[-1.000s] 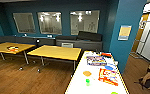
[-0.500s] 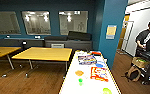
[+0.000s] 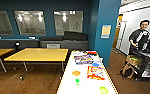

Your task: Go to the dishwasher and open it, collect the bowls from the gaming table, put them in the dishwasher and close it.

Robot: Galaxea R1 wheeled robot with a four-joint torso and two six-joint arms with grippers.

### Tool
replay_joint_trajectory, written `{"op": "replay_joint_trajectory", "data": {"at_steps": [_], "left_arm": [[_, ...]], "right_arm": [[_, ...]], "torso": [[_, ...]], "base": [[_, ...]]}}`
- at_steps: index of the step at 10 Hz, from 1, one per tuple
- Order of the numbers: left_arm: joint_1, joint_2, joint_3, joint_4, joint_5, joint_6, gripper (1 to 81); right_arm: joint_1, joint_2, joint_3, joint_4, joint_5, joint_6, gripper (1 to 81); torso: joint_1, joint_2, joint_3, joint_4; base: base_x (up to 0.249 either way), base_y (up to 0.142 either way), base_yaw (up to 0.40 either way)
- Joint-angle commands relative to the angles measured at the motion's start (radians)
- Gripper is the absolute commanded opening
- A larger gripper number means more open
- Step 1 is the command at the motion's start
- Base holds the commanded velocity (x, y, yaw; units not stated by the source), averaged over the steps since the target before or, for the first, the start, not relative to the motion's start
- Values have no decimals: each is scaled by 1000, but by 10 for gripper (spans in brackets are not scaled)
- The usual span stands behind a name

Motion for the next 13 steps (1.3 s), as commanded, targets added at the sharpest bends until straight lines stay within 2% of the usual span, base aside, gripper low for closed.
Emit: {"op": "replay_joint_trajectory", "data": {"at_steps": [1, 6, 13], "left_arm": [[-44, -2, 5, 9, 53, 5, 811], [-44, -1, 4, 8, 50, 3, 811], [-44, -2, 5, 8, 47, 3, 811]], "right_arm": [[39, -7, 4, -9, -48, -4, 811], [45, -1, 4, 3, -49, -1, 811], [37, -4, 10, 6, -48, 0, 811]], "torso": [[0, 0, 0, 0], [0, 0, 0, 0], [-2, -1, 0, 0]], "base": [[0, 0, 0], [17, 0, 0], [138, 0, 0]]}}
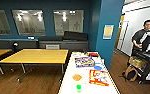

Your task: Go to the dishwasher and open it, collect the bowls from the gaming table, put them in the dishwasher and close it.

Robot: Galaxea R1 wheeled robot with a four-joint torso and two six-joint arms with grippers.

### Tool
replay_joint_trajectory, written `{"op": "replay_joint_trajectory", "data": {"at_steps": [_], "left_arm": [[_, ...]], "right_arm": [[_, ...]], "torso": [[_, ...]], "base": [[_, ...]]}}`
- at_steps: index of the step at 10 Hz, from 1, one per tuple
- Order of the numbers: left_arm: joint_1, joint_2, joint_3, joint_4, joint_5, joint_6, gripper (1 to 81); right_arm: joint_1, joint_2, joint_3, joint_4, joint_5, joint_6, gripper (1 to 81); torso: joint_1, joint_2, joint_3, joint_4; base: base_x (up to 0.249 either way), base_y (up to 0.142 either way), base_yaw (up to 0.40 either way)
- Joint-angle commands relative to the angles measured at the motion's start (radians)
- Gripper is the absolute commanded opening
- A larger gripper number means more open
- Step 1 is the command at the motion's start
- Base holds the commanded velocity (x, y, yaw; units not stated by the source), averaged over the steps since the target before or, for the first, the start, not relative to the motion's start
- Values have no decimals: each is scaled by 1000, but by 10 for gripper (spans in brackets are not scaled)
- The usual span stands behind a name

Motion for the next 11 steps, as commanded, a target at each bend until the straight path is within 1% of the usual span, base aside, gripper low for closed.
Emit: {"op": "replay_joint_trajectory", "data": {"at_steps": [1, 2, 3, 4, 5, 7, 9, 11], "left_arm": [[-41, -7, 7, 5, 53, 3, 811], [-41, -7, 8, -1, 53, 3, 811], [-41, -7, 8, -3, 52, 3, 811], [-39, -7, 8, -3, 52, 3, 811], [-38, -4, 8, 3, 56, 3, 811], [-38, -1, 8, -4, 56, 2, 811], [-38, 1, 8, -4, 53, 2, 811], [-38, -2, 8, -4, 52, 0, 811]], "right_arm": [[36, -22, 21, 5, -38, 2, 811], [36, -49, 61, 6, -25, 7, 811], [38, -100, 139, 3, -22, 9, 811], [38, -152, 214, 5, 2, 10, 811], [39, -242, 344, 17, 53, 42, 811], [54, -401, 550, 22, 90, 110, 811], [81, -485, 648, 23, 90, 139, 811], [113, -572, 746, 19, 91, 189, 811]], "torso": [[0, 0, 0, 0], [0, 0, 0, 0], [-1, 0, 0, 0], [-1, 0, 0, 0], [-2, 0, 0, 0], [-2, -1, 0, 0], [-2, -1, 0, 0], [-2, -1, 0, 0]], "base": [[0, 0, 0], [0, 0, 0], [0, 0, 0], [0, 0, 0], [0, 0, 0], [0, 0, 0], [0, 0, 0], [0, 0, 0]]}}
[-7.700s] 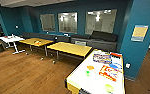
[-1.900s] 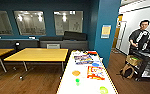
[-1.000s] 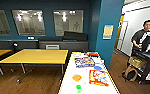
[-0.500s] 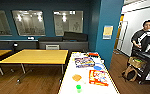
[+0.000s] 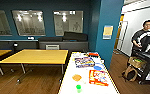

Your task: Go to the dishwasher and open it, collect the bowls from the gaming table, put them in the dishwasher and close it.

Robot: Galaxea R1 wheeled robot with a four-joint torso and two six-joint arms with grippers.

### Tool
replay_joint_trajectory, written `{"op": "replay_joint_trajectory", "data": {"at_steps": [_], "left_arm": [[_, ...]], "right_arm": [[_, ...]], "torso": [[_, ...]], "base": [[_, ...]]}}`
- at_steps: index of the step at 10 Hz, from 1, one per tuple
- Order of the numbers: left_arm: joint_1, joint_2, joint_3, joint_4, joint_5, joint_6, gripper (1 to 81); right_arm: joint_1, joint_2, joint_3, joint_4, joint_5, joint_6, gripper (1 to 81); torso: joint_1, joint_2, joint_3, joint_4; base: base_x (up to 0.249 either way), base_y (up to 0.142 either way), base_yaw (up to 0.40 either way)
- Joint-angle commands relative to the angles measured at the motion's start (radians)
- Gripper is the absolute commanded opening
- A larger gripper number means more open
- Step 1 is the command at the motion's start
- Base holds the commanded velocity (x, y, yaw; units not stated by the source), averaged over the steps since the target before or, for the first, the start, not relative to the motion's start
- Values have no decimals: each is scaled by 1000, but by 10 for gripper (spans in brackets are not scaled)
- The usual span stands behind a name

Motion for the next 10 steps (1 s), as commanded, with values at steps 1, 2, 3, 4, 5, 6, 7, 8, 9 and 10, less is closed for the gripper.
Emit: {"op": "replay_joint_trajectory", "data": {"at_steps": [1, 2, 3, 4, 5, 6, 7, 8, 9, 10], "left_arm": [[-44, -5, 7, -1, 47, 1, 811], [-44, -5, 7, -1, 47, 1, 811], [-44, -5, 7, -1, 47, 1, 811], [-44, -5, 7, 0, 46, 1, 811], [-44, -3, 7, -1, 46, 1, 811], [-44, -3, 7, -1, 46, 2, 811], [-44, -3, 7, -1, 46, 2, 811], [-44, -3, 7, -1, 46, 2, 811], [-43, -5, 7, -3, 46, 2, 811], [-43, -5, 6, -3, 46, 2, 811]], "right_arm": [[100, -243, 265, 7, 23, 126, 811], [119, -296, 321, 12, 42, 140, 811], [145, -384, 411, 9, 60, 181, 811], [172, -459, 488, 7, 66, 210, 811], [205, -527, 552, 7, 66, 233, 811], [228, -559, 585, 7, 66, 247, 811], [255, -590, 621, 9, 65, 258, 811], [278, -627, 661, 9, 63, 269, 811], [304, -653, 688, 9, 62, 279, 811], [338, -699, 729, 13, 56, 299, 811]], "torso": [[0, 0, 0, 0], [0, 0, 0, 0], [0, 0, 0, 0], [0, 0, 0, 0], [0, 0, -33, 0], [0, 0, -51, 0], [0, 0, -62, 0], [0, 0, -83, 0], [0, 0, -92, 0], [0, 0, -69, 0]], "base": [[0, 0, 0], [0, 0, 0], [0, 0, 0], [0, 0, 0], [0, 0, 0], [0, 0, 0], [0, 0, 0], [0, 0, 0], [0, 0, 0], [0, 0, 0]]}}
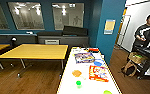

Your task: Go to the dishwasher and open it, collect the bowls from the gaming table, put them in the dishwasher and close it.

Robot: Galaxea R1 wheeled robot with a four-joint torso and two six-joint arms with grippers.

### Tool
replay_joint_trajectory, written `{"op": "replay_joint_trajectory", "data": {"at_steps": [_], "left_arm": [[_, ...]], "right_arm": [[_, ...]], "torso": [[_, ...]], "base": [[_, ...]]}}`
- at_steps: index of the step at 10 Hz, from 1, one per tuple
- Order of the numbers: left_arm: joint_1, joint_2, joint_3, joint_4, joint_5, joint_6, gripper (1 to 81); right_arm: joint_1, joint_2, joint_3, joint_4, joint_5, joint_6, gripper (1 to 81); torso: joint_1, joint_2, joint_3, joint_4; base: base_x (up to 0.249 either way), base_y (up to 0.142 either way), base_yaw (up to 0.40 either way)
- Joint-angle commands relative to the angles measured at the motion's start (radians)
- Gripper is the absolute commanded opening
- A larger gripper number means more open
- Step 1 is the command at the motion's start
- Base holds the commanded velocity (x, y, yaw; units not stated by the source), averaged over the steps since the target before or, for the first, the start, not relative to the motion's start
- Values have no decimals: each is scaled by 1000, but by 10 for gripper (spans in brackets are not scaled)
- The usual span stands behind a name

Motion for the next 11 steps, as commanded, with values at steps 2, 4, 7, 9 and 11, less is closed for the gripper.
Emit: {"op": "replay_joint_trajectory", "data": {"at_steps": [2, 4, 7, 9, 11], "left_arm": [[-38, -4, 6, -1, 53, 3, 811], [-38, -3, 6, -3, 53, 3, 811], [-38, -4, 4, -3, 53, 2, 811], [-38, -3, 3, -3, 53, 2, 811], [-38, -4, 3, -3, 53, -1, 811]], "right_arm": [[229, -209, 180, 9, -36, 95, 811], [392, -243, 267, 47, -192, 101, 811], [511, -165, 232, 69, -255, 103, 811], [563, -131, 137, 125, -256, 103, 811], [608, -157, 59, 176, -286, 103, 811]], "torso": [[0, 0, -3, 0], [0, 0, -2, 0], [0, 0, -3, 0], [0, 0, -3, 0], [0, 0, -3, 0]], "base": [[0, 0, 0], [0, 0, 0], [0, 0, 0], [0, 0, 0], [0, 0, 0]]}}
